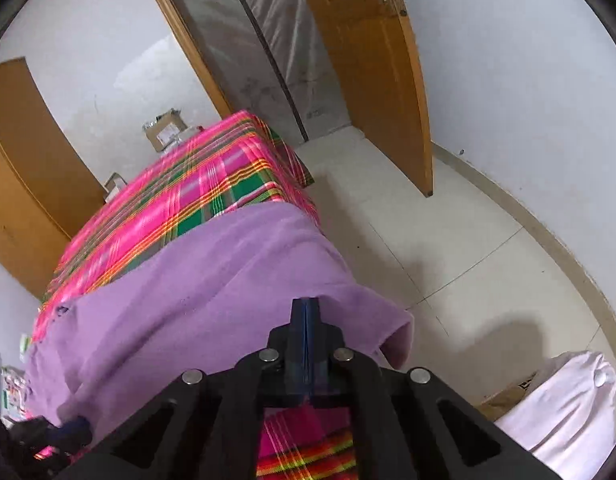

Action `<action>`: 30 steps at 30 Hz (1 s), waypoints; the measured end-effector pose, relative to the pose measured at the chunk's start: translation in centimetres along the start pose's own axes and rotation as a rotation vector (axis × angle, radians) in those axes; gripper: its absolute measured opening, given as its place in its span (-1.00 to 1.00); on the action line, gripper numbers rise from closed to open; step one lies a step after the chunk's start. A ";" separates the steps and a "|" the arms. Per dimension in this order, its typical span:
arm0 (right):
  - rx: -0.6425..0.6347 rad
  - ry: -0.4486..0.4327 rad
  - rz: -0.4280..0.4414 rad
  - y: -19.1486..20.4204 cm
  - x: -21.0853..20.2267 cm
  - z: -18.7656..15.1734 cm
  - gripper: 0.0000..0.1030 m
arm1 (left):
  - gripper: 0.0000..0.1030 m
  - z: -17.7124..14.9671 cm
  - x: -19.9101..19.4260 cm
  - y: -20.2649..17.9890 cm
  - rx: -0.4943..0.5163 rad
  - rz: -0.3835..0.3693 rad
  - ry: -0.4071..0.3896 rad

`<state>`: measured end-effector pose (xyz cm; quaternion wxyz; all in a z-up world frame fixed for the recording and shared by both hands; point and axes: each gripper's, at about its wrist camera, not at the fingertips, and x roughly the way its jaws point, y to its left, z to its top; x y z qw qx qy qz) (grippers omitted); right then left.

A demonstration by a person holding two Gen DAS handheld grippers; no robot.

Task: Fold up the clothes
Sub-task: 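Lower the corner onto the garment and open the right tool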

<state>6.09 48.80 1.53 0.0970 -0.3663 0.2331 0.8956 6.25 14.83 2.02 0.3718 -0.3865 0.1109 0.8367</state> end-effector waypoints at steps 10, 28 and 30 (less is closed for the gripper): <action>-0.064 -0.028 0.070 1.1 -1.9 -0.6 -0.96 | -0.82 -0.2 0.4 -0.4 0.008 -0.015 0.019; -0.233 0.029 -0.084 5.9 1.0 -2.5 -0.68 | -0.72 -0.1 0.5 0.9 -0.043 0.021 0.023; -0.238 0.018 -0.115 6.0 1.0 -2.7 -0.94 | -0.72 -0.1 0.5 0.9 -0.046 0.019 0.021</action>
